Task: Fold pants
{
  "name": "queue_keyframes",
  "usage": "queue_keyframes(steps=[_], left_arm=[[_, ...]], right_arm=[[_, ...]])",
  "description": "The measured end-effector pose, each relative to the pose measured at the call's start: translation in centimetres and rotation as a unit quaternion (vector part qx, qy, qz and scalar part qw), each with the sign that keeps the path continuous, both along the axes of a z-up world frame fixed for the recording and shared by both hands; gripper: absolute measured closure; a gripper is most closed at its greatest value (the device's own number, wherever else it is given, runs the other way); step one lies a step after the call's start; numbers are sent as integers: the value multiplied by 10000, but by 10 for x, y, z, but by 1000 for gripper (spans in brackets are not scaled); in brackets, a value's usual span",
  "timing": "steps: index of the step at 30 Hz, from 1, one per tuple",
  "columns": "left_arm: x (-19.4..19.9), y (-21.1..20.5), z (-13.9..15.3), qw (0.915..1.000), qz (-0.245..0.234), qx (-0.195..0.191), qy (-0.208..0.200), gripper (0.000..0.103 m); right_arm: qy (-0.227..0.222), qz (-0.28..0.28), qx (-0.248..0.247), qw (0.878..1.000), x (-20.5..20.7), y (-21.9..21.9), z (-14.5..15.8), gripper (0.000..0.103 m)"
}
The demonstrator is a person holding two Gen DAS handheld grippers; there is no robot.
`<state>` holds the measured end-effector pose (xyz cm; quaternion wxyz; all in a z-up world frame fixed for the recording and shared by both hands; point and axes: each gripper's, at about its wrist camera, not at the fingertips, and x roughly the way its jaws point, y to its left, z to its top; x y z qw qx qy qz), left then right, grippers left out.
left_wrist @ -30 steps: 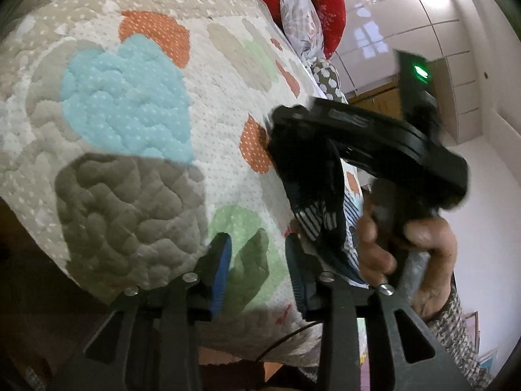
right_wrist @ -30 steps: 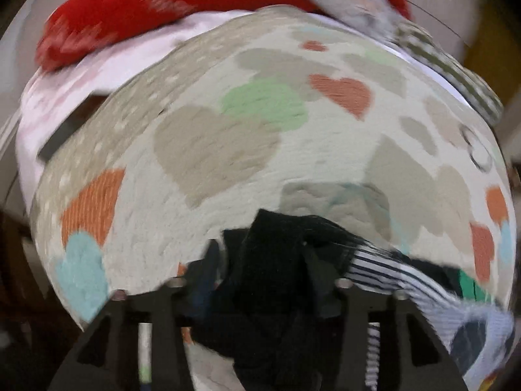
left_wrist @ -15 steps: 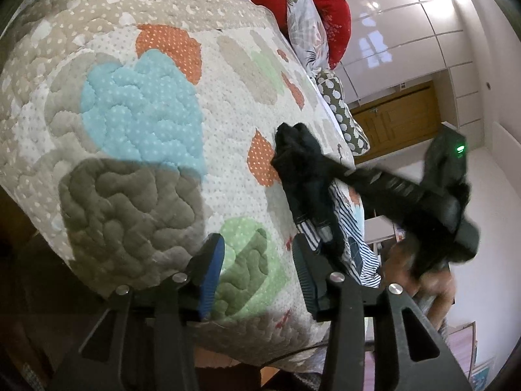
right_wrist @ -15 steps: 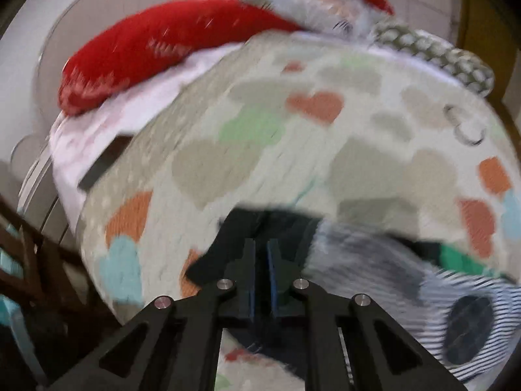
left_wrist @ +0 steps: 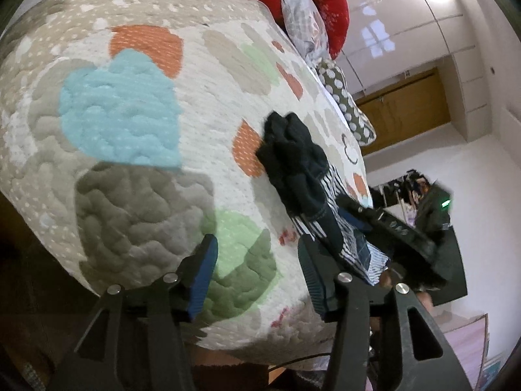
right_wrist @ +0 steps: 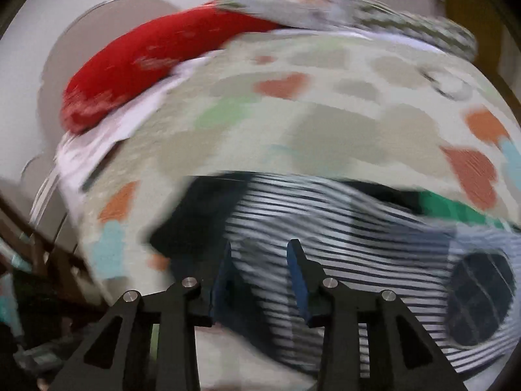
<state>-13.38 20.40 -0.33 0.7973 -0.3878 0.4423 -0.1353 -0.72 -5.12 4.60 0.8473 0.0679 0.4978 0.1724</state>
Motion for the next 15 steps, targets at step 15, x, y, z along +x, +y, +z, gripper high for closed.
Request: queue_keyframes(steps=[15], left_arm=[[60, -103, 69, 9881, -998, 1031, -552, 47]], right_arm=[[-468, -2569, 770, 9622, -38, -267, 9, 64]])
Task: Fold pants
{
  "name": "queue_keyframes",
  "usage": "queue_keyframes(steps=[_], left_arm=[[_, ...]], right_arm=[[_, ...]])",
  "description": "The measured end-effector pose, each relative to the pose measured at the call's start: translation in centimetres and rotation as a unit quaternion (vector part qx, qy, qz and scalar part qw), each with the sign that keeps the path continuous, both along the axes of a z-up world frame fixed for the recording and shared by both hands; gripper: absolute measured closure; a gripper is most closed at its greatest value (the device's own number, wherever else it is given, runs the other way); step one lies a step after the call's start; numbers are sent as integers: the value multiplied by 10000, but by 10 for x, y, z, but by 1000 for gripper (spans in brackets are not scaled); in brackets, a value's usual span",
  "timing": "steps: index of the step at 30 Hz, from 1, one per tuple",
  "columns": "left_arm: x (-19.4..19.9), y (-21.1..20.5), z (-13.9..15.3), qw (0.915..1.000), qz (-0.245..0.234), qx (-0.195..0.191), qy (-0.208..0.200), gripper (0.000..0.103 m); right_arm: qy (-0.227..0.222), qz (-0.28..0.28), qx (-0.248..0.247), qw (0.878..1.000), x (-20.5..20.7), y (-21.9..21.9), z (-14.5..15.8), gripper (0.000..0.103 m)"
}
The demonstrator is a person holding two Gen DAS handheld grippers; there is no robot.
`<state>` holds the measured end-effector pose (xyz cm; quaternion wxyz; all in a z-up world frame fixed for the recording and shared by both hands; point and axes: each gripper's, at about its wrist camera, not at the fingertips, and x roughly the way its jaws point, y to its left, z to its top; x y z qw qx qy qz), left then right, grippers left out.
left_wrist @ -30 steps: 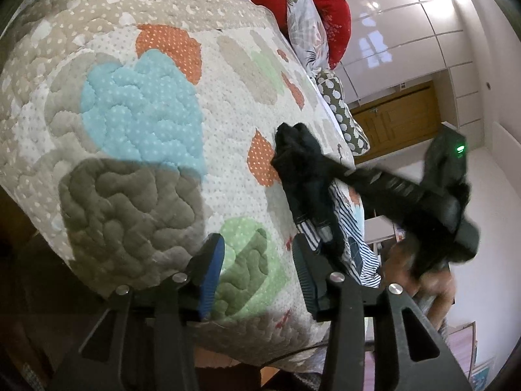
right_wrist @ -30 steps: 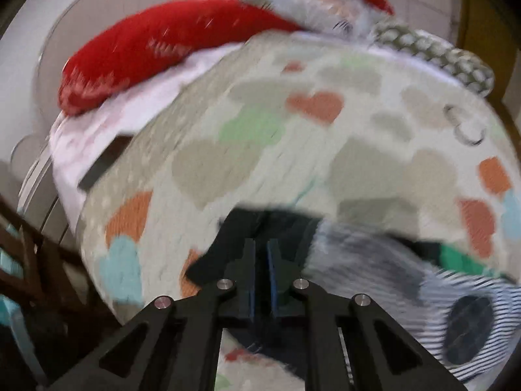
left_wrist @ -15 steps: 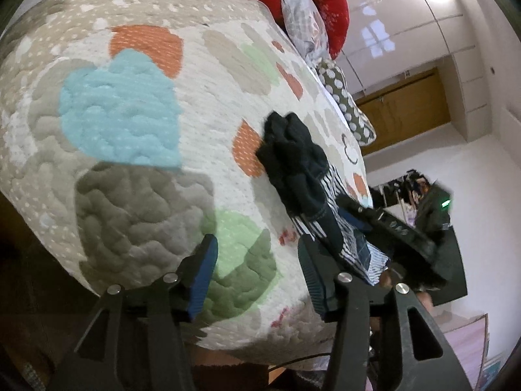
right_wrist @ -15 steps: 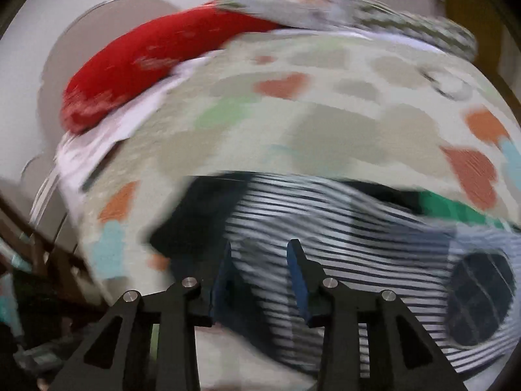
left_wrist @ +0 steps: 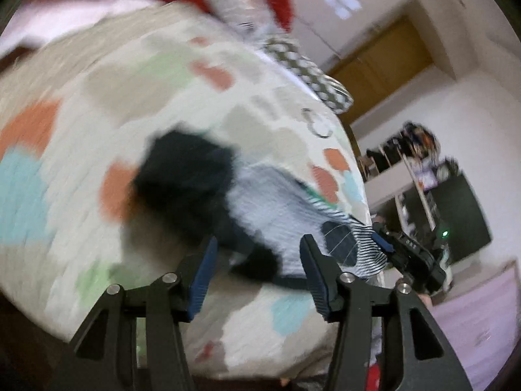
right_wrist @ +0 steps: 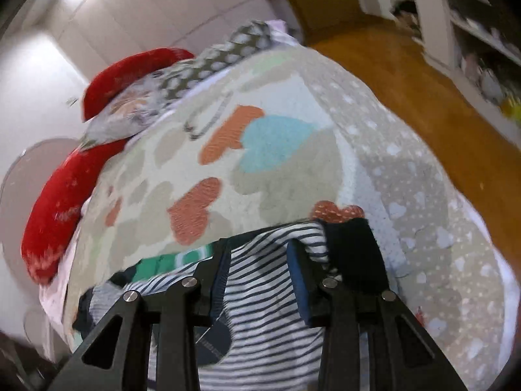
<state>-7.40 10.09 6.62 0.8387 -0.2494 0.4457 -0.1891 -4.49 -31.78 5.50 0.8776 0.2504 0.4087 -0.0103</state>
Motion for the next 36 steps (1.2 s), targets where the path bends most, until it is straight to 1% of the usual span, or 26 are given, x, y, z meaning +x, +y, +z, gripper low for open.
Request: queue_keyframes(steps=[1, 2, 3, 5, 7, 9, 11, 13, 14, 17, 19, 20, 21, 23, 25, 26, 27, 29, 30, 32, 34, 36], left_arm=[[8, -14, 6, 9997, -147, 161, -78, 43], [18, -32, 12, 9988, -336, 335, -128, 43], [25, -45, 13, 9979, -472, 417, -139, 43], [40, -68, 10, 9953, -773, 588, -48, 43], [56, -89, 0, 9914, -981, 848, 150, 43], [73, -105, -14, 9863, -1133, 1148, 349, 43], [86, -113, -27, 9818, -1132, 1451, 473, 43], [102, -118, -37, 9788, -1001, 1711, 514, 43], [111, -118, -41, 9790, -858, 1782, 495, 43], [128, -113, -44, 9830, -592, 1669, 490, 43], [135, -113, -44, 9847, -399, 1651, 392, 43], [138, -114, -44, 9842, -338, 1714, 292, 43], [140, -117, -45, 9820, -285, 1857, 187, 43], [146, -122, -50, 9782, -206, 2059, 179, 43], [151, -123, -52, 9782, -138, 2065, 164, 43], [152, -122, -50, 9783, -155, 2057, 186, 43], [151, -119, -46, 9810, -185, 1921, 207, 43], [145, -111, -35, 9882, -202, 1506, 196, 43], [137, -107, -28, 9905, -223, 1345, 165, 43], [122, -104, -17, 9921, -351, 1200, 75, 43], [103, -108, -10, 9915, -634, 1139, -15, 43], [90, -117, -15, 9869, -919, 1329, 23, 43]], right_arm=[[-49, 207, -70, 9997, 0, 10, 3, 64], [-61, 392, -130, 9991, 0, 20, 4, 64], [-49, 681, -230, 9974, 1, 35, 4, 64], [-9, 1176, -409, 9922, 3, 64, 0, 64], [114, 1485, -537, 9874, 12, 85, -7, 64], [258, 1628, -692, 9839, 19, 101, -18, 64], [346, 1667, -784, 9823, 29, 107, -26, 64], [333, 1580, -866, 9831, 45, 108, -28, 64], [300, 1521, -905, 9838, 53, 106, -28, 64], [228, 1315, -1064, 9853, 70, 103, -23, 64], [255, 1167, -1258, 9848, 77, 98, -22, 64], [337, 1110, -1331, 9843, 83, 97, -27, 64], [385, 1077, -1354, 9842, 85, 95, -30, 64], [308, 1002, -1282, 9862, 84, 90, -31, 64], [161, 794, -1208, 9894, 76, 84, -23, 64], [62, 722, -1163, 9906, 70, 81, -17, 64], [-63, 712, -1069, 9917, 61, 78, -9, 64], [-178, 811, -896, 9925, 46, 78, 0, 64], [-195, 949, -864, 9915, 37, 78, 3, 64], [-145, 1162, -1010, 9880, 27, 83, 4, 64], [-126, 1322, -1114, 9849, 19, 89, 1, 64], [-94, 1484, -1250, 9809, 15, 96, -6, 64]])
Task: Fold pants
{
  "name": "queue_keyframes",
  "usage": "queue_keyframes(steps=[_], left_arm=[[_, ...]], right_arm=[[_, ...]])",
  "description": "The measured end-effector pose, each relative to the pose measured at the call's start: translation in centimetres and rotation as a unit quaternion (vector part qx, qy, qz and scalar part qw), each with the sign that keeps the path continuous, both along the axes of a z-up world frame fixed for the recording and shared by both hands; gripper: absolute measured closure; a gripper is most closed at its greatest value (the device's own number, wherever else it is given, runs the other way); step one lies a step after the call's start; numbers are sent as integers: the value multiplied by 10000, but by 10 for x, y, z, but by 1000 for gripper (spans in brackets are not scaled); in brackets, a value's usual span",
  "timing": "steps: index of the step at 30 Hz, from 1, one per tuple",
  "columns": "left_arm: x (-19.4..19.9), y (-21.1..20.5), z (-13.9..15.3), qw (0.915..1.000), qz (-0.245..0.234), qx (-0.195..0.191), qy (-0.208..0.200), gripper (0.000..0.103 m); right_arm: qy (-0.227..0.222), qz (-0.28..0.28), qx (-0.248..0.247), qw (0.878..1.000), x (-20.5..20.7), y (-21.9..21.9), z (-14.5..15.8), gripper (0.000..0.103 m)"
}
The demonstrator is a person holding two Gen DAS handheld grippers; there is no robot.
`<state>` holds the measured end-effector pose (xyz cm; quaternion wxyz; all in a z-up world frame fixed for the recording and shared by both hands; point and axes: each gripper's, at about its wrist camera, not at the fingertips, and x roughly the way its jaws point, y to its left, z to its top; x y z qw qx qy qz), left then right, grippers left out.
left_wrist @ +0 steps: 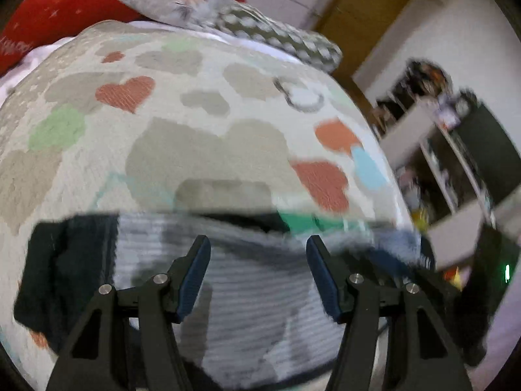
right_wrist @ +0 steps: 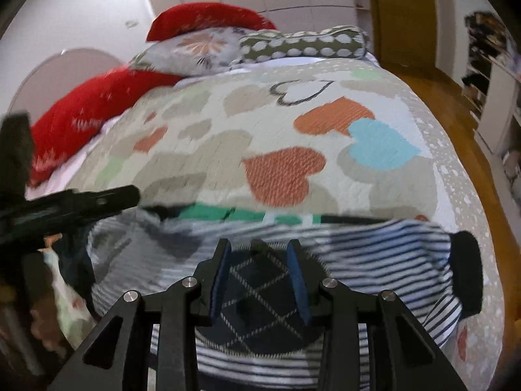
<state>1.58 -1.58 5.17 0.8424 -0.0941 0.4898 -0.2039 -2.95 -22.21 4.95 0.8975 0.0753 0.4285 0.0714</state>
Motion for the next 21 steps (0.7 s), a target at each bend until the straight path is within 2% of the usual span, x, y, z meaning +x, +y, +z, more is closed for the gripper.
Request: queue_keyframes(steps=[4, 7, 13, 16, 19, 21], left_arm=[[2, -24, -25, 9955, -282, 857, 284, 43], [20, -41, -31, 9898, -236, 1394, 148, 43], [48, -57, -37, 9849, -30, 1729, -7, 38], [50, -54, -37, 9864, -8, 1641, -91, 35], [56, -35, -29, 9950, 109, 987, 117, 35], [52, -19, -17, 9975, 278, 624, 151, 35]], right_arm=[[213, -4, -201, 9996, 10, 5, -18, 64], [240, -63, -462, 9986, 23, 8, -24, 64], [299, -182, -754, 9965, 50, 14, -25, 61], [297, -324, -636, 9970, 60, 8, -27, 58], [223, -440, -322, 9983, 59, -4, -22, 59], [43, -675, -191, 9975, 47, -15, -10, 58]])
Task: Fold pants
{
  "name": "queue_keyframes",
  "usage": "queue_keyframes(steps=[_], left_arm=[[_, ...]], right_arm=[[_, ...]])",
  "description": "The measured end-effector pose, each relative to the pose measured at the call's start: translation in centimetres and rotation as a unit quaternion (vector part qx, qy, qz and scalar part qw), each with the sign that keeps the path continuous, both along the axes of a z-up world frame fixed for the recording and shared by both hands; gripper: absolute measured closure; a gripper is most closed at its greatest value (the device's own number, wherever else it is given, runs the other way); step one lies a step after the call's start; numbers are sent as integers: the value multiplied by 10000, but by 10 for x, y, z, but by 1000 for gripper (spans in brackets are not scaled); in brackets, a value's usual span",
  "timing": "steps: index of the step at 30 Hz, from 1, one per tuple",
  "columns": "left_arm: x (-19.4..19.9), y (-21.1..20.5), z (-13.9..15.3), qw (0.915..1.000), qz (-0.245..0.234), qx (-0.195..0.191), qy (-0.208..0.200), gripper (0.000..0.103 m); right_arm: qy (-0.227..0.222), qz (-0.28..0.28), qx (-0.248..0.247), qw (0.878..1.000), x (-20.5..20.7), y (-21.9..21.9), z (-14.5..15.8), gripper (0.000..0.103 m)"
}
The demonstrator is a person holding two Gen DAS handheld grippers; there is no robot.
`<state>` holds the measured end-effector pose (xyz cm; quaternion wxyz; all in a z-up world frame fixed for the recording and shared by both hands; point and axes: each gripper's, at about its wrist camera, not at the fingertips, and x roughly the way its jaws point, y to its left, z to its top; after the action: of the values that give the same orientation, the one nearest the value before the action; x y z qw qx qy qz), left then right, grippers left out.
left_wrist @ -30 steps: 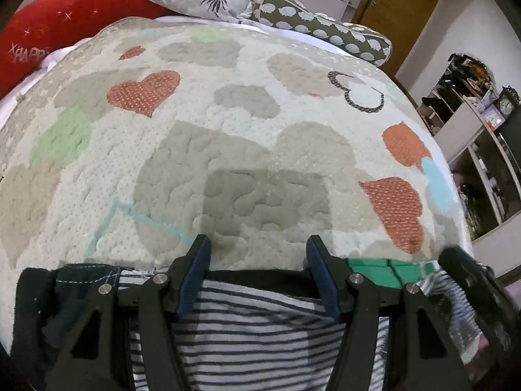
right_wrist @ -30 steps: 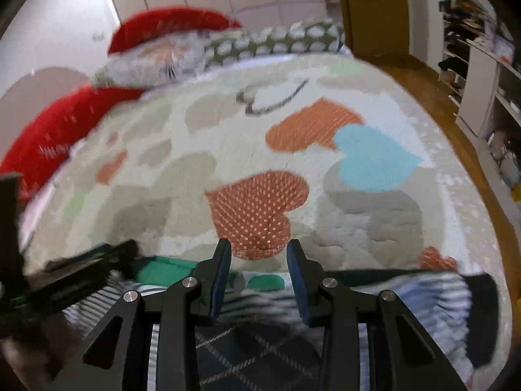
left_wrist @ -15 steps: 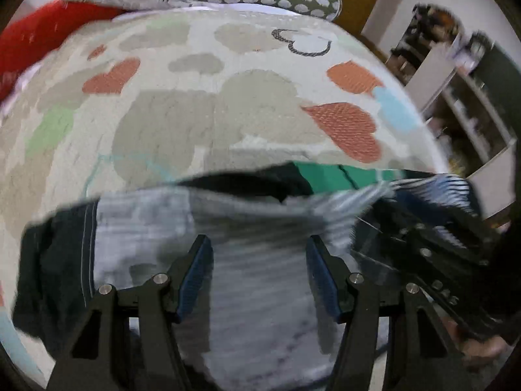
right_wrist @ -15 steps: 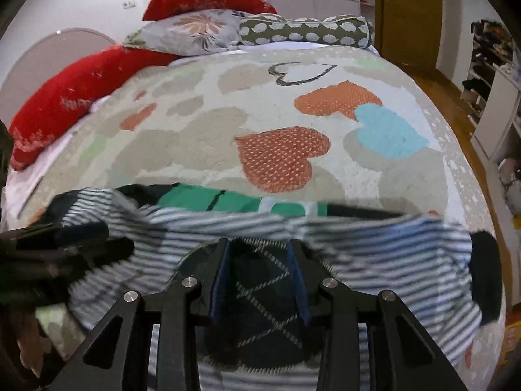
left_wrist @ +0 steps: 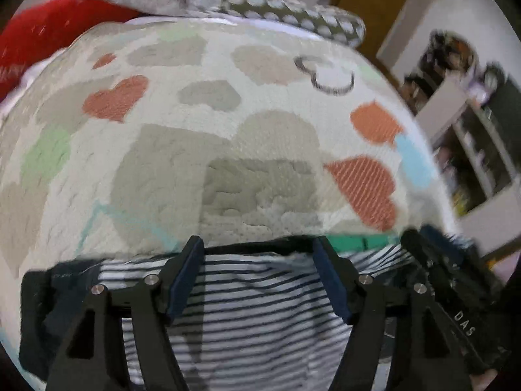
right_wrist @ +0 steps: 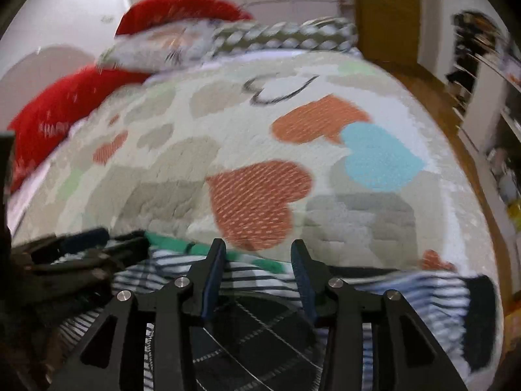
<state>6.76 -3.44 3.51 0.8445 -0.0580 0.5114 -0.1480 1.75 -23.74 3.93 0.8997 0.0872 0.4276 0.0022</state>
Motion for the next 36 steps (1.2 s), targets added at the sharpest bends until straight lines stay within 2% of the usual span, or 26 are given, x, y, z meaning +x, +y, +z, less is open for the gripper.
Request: queue_keyframes(steps=[3, 6, 11, 13, 15, 17, 20, 23, 25, 27, 29, 32, 36], left_arm=[[-19, 11, 15, 9999, -10, -65, -137, 35], [-52, 17, 23, 9995, -119, -153, -267, 35], [-95, 19, 4, 9989, -246, -55, -391, 33], [-98, 20, -16, 9993, -250, 125, -252, 33], [-100, 20, -22, 9984, -334, 205, -407, 33], [-102, 17, -13, 9981, -361, 321, -393, 33], [-100, 22, 11, 9979, -353, -153, -519, 33], [-85, 18, 27, 9962, -482, 53, -718, 33], [-72, 6, 30, 9905, -965, 465, -859, 33], [-64, -5, 29, 9783, -1411, 1036, -1105, 33], [-57, -13, 23, 9673, -1760, 1419, -1148, 33], [-49, -22, 11, 9578, -2199, 1537, -1033, 34], [-35, -36, -2, 9485, -2407, 1787, -1027, 38]], right_arm=[[-153, 8, 65, 9999, -21, -4, 15, 58], [-154, 264, 46, 9995, -45, 8, 18, 58], [-64, 648, -91, 9978, -84, 32, 1, 58], [-8, 636, -284, 9976, -95, 33, -8, 57], [-50, 528, -362, 9979, -106, 24, -16, 57], [-70, 369, -436, 9983, -114, 15, -15, 57], [-80, 105, -332, 9994, -122, 0, -4, 57], [-326, 259, -389, 9984, -118, 0, 17, 56], [-370, 753, -541, 9950, -104, 13, 26, 56], [-328, 1236, -819, 9884, -85, 27, 28, 56], [-327, 1600, -1204, 9792, -66, 41, 25, 56], [-220, 1991, -1329, 9707, -39, 52, 17, 56], [-68, 2387, -1406, 9608, -15, 67, 3, 56]])
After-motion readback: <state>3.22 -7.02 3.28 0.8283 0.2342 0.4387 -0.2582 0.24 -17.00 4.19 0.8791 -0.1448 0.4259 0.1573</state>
